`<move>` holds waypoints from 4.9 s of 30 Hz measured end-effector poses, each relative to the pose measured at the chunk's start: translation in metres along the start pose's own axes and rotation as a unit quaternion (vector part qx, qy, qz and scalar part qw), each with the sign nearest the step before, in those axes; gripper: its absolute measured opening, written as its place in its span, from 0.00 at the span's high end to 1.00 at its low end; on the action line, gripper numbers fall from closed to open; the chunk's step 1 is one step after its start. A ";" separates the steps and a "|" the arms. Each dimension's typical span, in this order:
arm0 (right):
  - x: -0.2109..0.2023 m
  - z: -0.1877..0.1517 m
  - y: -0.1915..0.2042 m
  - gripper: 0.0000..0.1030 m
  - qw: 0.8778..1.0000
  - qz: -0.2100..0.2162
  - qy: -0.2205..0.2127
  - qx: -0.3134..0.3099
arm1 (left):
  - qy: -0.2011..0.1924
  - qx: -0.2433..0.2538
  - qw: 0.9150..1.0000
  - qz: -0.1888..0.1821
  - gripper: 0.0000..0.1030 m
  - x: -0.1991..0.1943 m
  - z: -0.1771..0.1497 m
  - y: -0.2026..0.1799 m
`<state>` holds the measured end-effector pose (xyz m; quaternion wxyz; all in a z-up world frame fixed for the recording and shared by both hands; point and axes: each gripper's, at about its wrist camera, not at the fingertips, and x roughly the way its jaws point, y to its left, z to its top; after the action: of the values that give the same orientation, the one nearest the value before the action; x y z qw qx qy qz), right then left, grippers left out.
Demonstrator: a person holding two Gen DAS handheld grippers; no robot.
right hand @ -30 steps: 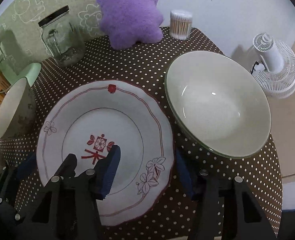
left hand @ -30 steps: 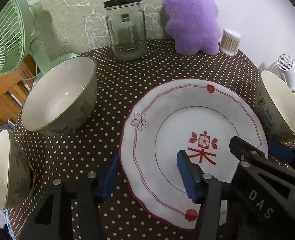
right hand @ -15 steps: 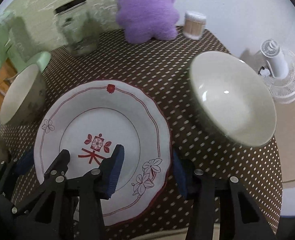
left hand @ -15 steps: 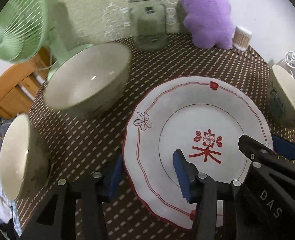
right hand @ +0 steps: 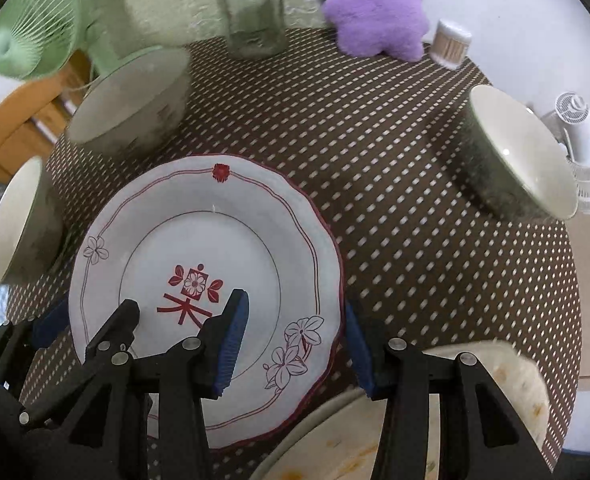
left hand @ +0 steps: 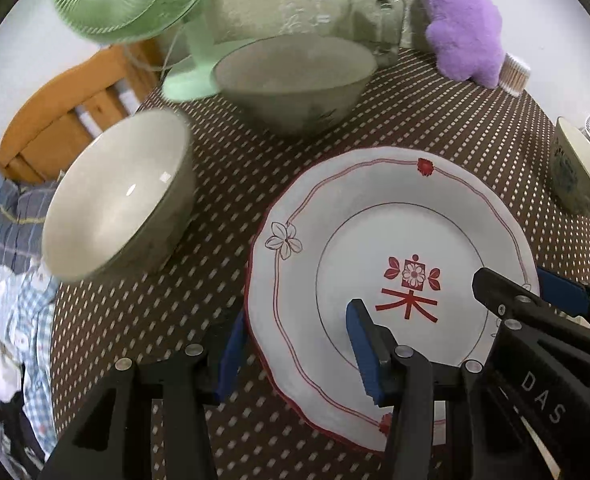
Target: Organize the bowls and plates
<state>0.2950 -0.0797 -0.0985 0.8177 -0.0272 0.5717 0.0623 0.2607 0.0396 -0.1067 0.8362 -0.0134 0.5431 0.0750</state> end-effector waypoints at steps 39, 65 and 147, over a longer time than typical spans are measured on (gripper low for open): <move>-0.011 0.002 0.039 0.56 0.999 -0.031 0.004 -0.005 | -0.021 0.012 0.999 -0.028 0.48 -0.018 0.001 0.034; -0.125 -0.079 0.002 0.56 0.994 -0.075 -0.057 0.062 | -0.073 0.089 0.992 -0.061 0.48 -0.117 -0.055 -0.003; -0.078 -0.094 -0.155 0.71 0.998 -0.061 0.009 0.023 | 0.029 0.103 0.994 -0.004 0.46 -0.063 -0.077 -0.166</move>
<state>0.2012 -0.2500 -0.0618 0.8151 -0.0437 0.5777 -0.0016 0.1888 -0.1392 -0.0910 0.8172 0.0680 0.5721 0.0148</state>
